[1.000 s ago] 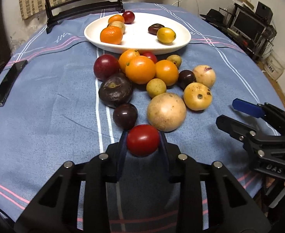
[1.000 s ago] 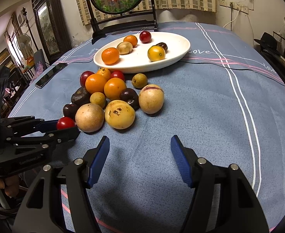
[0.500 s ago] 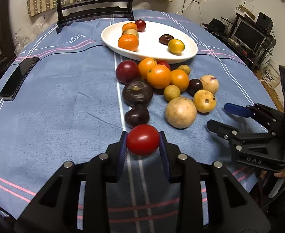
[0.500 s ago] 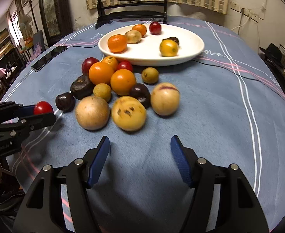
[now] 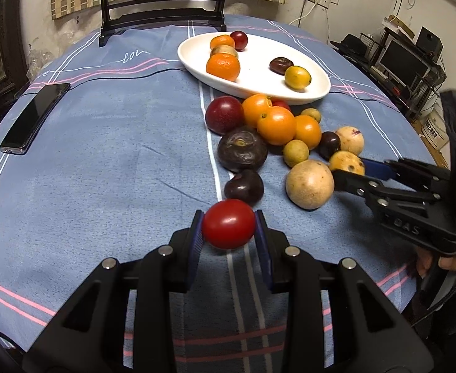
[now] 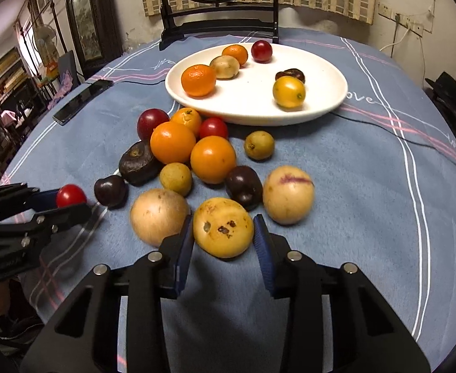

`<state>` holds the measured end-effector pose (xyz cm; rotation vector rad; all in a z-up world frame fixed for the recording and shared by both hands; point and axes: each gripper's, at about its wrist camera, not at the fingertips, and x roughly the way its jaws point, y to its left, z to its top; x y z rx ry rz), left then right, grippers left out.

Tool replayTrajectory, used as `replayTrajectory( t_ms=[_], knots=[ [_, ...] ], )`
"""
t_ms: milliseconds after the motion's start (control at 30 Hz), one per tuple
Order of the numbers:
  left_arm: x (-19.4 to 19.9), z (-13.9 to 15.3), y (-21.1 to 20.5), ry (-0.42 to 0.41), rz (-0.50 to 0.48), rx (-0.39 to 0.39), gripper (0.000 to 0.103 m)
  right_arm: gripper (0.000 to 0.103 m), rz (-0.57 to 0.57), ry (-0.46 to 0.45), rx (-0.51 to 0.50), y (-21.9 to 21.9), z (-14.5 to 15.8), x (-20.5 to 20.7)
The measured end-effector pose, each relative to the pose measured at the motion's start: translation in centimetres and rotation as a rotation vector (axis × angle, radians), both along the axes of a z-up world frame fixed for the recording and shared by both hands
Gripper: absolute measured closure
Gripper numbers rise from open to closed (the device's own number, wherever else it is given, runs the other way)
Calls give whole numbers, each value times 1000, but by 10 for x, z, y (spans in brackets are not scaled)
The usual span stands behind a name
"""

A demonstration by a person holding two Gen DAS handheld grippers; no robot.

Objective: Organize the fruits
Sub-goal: 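Grasp the red tomato-like fruit with left tool while right tool grasps spotted beige fruit, then carry red fruit and spotted beige fruit onto the white plate and open both tools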

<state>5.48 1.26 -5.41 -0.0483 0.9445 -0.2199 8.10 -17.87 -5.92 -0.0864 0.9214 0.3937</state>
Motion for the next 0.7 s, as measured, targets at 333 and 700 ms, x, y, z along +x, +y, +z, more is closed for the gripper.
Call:
replayTrajectory(
  t_ms=[333,700],
  knots=[
    [-9,17,-4,-44,-13,22,71,64,-51,-75,51,-36,27,-31],
    [3,53,-19,-103,-71,27,71,64,-48,-190,68,-47,69,-28]
  ],
)
